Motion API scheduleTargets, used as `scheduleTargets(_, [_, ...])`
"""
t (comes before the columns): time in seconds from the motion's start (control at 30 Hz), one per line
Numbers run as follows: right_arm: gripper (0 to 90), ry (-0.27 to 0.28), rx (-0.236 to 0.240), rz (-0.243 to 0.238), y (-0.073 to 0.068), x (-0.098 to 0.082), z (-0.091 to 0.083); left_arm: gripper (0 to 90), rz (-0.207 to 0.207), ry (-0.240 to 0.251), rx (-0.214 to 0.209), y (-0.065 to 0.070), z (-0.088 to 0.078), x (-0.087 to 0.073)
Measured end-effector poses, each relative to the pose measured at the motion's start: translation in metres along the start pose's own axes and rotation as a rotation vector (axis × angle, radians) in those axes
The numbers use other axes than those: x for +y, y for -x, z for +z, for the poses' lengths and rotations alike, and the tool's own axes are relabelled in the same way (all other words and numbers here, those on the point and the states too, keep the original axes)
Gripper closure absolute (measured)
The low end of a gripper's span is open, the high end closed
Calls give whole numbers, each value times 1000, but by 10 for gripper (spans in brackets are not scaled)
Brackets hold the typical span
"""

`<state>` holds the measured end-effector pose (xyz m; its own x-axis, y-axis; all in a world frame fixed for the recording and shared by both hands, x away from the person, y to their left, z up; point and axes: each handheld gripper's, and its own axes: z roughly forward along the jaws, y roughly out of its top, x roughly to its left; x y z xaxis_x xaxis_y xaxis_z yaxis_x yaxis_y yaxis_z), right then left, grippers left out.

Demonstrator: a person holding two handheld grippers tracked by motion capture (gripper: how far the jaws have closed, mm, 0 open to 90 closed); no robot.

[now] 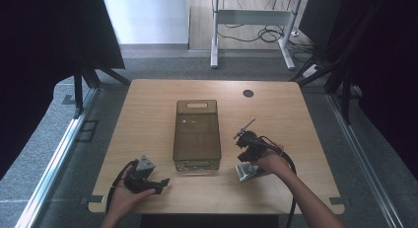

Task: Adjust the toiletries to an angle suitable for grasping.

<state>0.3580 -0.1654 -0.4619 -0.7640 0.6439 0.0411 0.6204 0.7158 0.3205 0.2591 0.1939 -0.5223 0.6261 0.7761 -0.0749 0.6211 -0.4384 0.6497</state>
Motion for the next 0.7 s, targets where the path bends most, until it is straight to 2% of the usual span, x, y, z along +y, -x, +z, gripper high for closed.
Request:
scheduleTargets(0.4, [898,-31,-4,25,6,1,28,229,0,-8,1,1,3,0])
scheduleTargets(0.7, [897,-51,-27,7,5,2,38,230,-1,-13,-1,3,5,0])
